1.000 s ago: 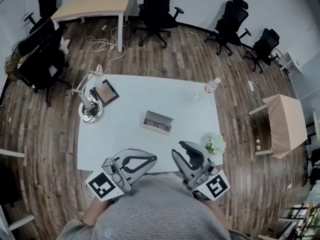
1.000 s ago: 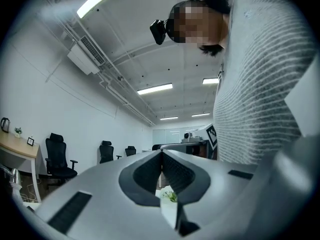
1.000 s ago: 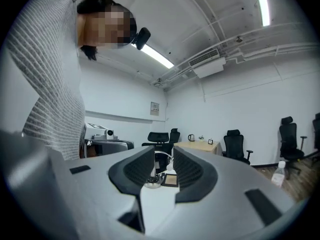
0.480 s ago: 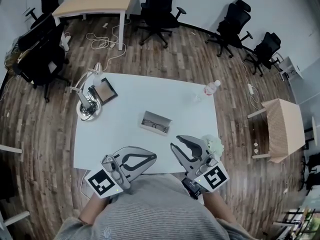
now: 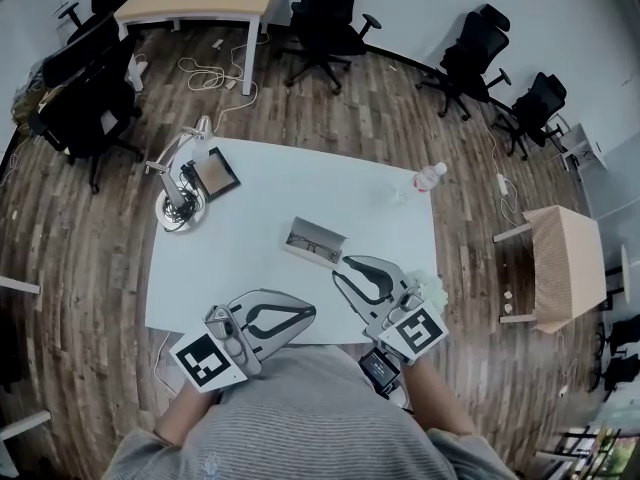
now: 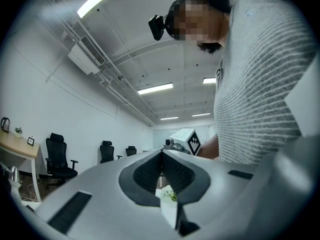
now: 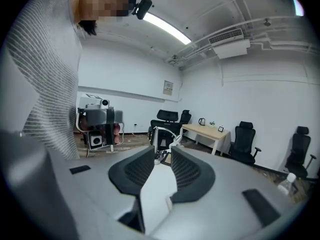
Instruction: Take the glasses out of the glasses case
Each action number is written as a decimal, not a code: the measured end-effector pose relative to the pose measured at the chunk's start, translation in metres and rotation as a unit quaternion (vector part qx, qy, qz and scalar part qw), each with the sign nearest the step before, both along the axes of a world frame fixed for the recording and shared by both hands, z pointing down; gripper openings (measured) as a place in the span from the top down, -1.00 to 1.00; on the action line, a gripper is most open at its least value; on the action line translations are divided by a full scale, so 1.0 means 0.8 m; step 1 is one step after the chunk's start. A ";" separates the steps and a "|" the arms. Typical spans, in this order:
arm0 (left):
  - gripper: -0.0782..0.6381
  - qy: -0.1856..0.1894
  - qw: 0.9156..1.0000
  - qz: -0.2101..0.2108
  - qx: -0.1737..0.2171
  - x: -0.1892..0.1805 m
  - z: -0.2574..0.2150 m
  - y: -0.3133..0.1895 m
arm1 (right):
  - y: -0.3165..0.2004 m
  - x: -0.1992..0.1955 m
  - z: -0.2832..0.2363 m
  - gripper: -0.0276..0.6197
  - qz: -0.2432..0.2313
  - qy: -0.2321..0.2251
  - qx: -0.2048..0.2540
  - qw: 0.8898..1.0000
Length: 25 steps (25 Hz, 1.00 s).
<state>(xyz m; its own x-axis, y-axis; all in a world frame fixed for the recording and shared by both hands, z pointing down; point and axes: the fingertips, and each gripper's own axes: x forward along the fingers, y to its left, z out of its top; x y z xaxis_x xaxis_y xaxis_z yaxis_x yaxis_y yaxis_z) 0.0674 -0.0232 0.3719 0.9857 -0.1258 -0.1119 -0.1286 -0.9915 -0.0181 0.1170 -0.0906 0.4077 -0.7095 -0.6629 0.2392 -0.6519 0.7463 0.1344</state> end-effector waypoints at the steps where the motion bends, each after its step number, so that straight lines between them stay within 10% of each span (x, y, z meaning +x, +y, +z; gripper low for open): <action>1: 0.75 0.003 1.000 -0.001 -0.001 0.000 -0.001 0.000 | -0.001 -0.001 0.004 0.58 -0.002 0.003 -0.003 1.000; 25: 0.75 -0.009 1.000 -0.004 0.021 -0.007 0.013 -0.002 | -0.042 0.005 0.148 0.58 0.019 0.076 -0.098 0.992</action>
